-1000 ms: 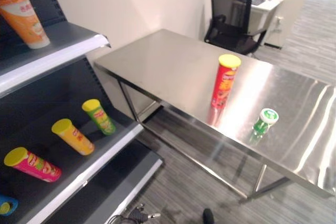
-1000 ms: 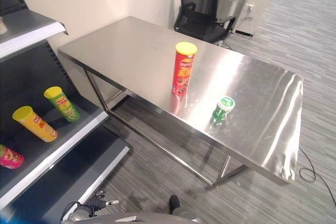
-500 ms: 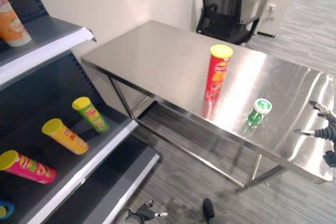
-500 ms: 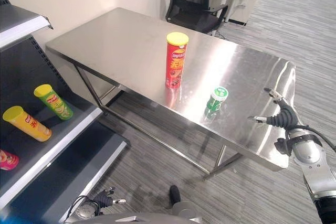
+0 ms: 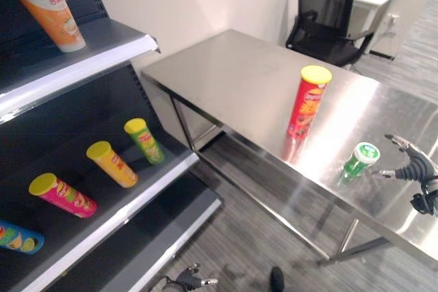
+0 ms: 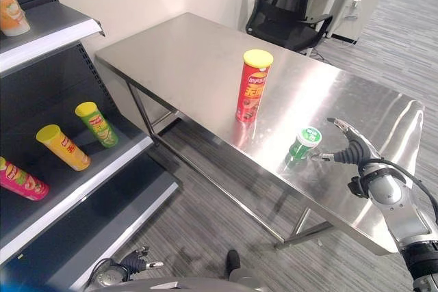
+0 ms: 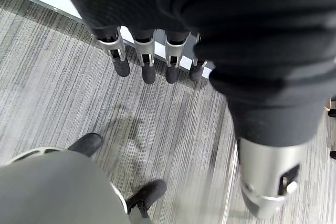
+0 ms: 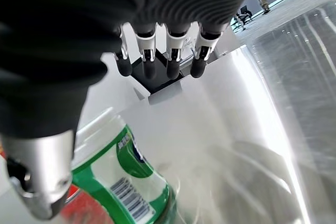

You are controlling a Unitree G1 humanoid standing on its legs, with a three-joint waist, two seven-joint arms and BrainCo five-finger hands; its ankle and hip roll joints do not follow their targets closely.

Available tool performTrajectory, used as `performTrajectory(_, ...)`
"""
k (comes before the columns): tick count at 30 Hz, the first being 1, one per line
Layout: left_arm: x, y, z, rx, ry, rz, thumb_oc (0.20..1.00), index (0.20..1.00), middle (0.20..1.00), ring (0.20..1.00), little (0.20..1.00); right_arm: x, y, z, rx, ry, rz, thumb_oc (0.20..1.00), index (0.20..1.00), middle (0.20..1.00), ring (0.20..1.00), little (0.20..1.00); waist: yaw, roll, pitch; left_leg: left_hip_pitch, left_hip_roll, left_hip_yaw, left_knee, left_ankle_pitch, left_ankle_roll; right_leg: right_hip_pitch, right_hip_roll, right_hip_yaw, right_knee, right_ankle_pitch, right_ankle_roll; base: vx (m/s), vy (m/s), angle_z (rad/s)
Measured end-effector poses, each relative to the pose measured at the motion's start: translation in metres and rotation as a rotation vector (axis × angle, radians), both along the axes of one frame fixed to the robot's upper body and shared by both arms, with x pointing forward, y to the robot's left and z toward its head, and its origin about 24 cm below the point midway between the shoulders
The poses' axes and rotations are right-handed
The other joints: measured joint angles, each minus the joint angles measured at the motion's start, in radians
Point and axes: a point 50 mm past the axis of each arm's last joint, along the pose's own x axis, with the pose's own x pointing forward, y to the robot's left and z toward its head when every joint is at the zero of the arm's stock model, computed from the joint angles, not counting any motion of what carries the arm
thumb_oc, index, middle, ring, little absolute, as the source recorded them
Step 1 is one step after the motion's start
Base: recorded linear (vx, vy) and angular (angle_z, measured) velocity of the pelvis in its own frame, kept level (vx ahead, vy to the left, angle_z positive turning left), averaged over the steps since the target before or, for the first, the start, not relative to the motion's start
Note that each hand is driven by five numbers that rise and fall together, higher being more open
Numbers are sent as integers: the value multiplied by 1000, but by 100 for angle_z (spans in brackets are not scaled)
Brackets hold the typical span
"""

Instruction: Put the goods on the table back onto the shelves and tidy them up.

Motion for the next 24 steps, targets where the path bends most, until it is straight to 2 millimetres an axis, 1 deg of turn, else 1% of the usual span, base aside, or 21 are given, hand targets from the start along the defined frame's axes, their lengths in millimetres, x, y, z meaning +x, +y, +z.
performTrajectory(3, 0, 1, 0, 1, -1, 9, 1000, 1000, 1000, 1000, 1000, 6, 5, 2, -5, -8, 19, 1000, 1000, 1000, 1000, 1000, 5, 3, -2, 2, 0, -4, 2, 1, -1, 0, 0, -3, 0, 1, -2, 15, -16, 5)
performTrajectory(7, 0, 1, 0, 1, -1, 11, 1000, 1000, 1000, 1000, 1000, 6, 4, 1, -36, 2, 21, 1000, 1000, 1000, 1000, 1000, 24, 3, -2, 1, -1, -9, 1, 1, -1, 5, -2, -8, 0, 1, -2, 4, -2, 3)
performTrajectory(10, 0, 1, 0, 2, -2, 10, 1000, 1000, 1000, 1000, 1000, 7, 2, -2, -33, 14, 9, 1000, 1000, 1000, 1000, 1000, 26, 4, -2, 0, -2, -27, -3, 1, -1, 13, -6, -26, 0, -4, 0, 12, -5, 15)
performTrajectory(11, -1, 2, 0, 3, 1, 11, 1000, 1000, 1000, 1000, 1000, 12, 8, -4, -29, 18, 25, 1000, 1000, 1000, 1000, 1000, 25, 4, -2, 0, -1, -28, -3, 1, -1, 13, -6, -27, 0, -4, 0, 16, -7, 7)
performTrajectory(14, -3, 2, 0, 5, 5, 15, 1000, 1000, 1000, 1000, 1000, 14, 15, -11, -25, 43, 47, 1000, 1000, 1000, 1000, 1000, 27, 4, -2, -1, -2, -31, 0, 1, 0, 13, -7, -32, 0, -4, -1, 16, -2, 3)
performTrajectory(19, -4, 3, 0, 7, 5, 16, 1000, 1000, 1000, 1000, 1000, 15, 16, -14, -16, 52, 40, 1000, 1000, 1000, 1000, 1000, 27, 4, -3, -1, -5, -42, 2, 3, 3, 17, -12, -40, 0, -4, -1, 1, -3, 4)
performTrajectory(20, -4, 3, 0, 7, 5, 16, 1000, 1000, 1000, 1000, 1000, 15, 16, -14, -16, 53, 41, 953, 953, 953, 953, 953, 28, 4, -3, -1, -5, -46, 2, 4, 2, 18, -13, -42, 0, -4, -1, 0, -4, 10)
performTrajectory(21, -4, 3, 0, 8, 5, 17, 1000, 1000, 1000, 1000, 1000, 15, 16, -14, -16, 54, 41, 501, 501, 501, 501, 501, 27, 4, -3, -1, -6, -50, 1, 5, 3, 19, -13, -44, 0, -4, -1, 3, -5, 8)
performTrajectory(22, -4, 3, 0, 8, 5, 17, 1000, 1000, 1000, 1000, 1000, 15, 16, -15, -16, 55, 41, 200, 200, 200, 200, 200, 28, 3, -3, -1, -6, -51, 1, 6, 3, 20, -14, -46, 0, -4, -1, 3, -4, 7)
performTrajectory(24, -4, 3, 0, 10, 5, 18, 1000, 1000, 1000, 1000, 1000, 15, 17, -15, -17, 58, 46, 200, 200, 200, 200, 200, 28, 2, -3, -2, -5, -53, -1, 6, 3, 21, -14, -49, 0, -5, 0, -5, -3, 5)
